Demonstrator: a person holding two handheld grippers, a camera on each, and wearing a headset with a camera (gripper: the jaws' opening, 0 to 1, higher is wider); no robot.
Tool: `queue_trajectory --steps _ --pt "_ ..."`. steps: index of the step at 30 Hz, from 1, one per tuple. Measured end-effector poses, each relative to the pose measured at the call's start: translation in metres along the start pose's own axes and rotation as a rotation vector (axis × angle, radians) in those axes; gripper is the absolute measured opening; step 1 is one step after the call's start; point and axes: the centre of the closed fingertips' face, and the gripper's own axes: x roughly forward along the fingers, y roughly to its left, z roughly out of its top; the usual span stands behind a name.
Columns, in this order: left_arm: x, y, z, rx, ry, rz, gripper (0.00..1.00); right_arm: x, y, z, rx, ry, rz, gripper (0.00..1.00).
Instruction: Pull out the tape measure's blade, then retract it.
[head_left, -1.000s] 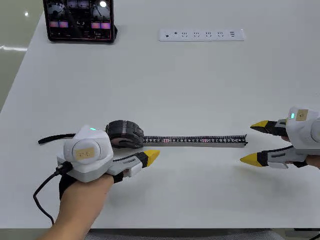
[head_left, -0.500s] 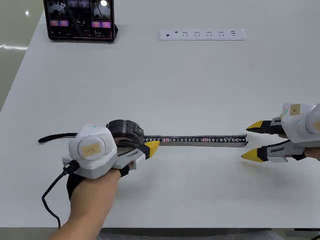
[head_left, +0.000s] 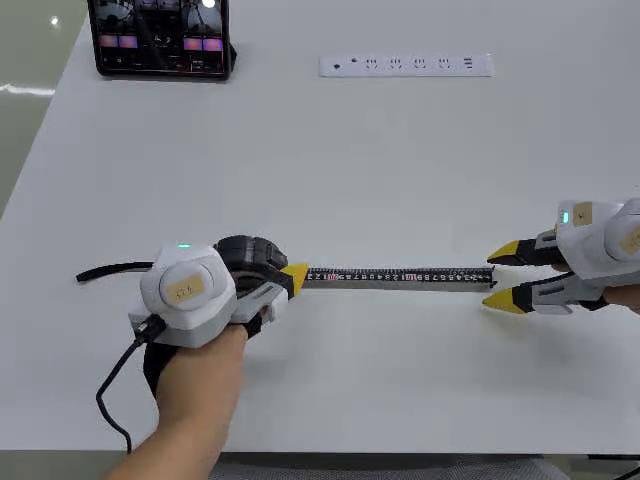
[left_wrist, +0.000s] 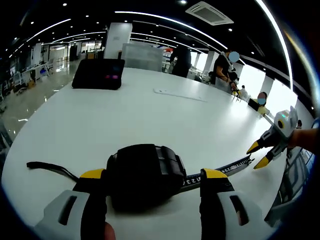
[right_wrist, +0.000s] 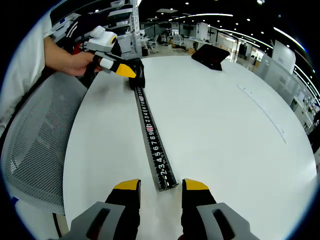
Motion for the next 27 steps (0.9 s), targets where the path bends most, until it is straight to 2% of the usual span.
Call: queue_trajectory --steps 11,20,27 --pt "0.0021 0.0055 -0.0014 -0.015 0.008 0.045 0.67 0.0031 -0.0005 -0.0001 -0.03 0.025 0.02 0.25" --pt "0.0029 0.0086 -0.0022 -0.032 0.01 0.052 0.62 0.0034 -0.0018 -0.002 -0.042 0.039 0.023 0.23" --pt "0.0038 0.0089 -0.0024 -0.036 0.018 0.051 0.61 0.0053 -0.0038 -0.0046 -0.057 0.061 0.036 0.2"
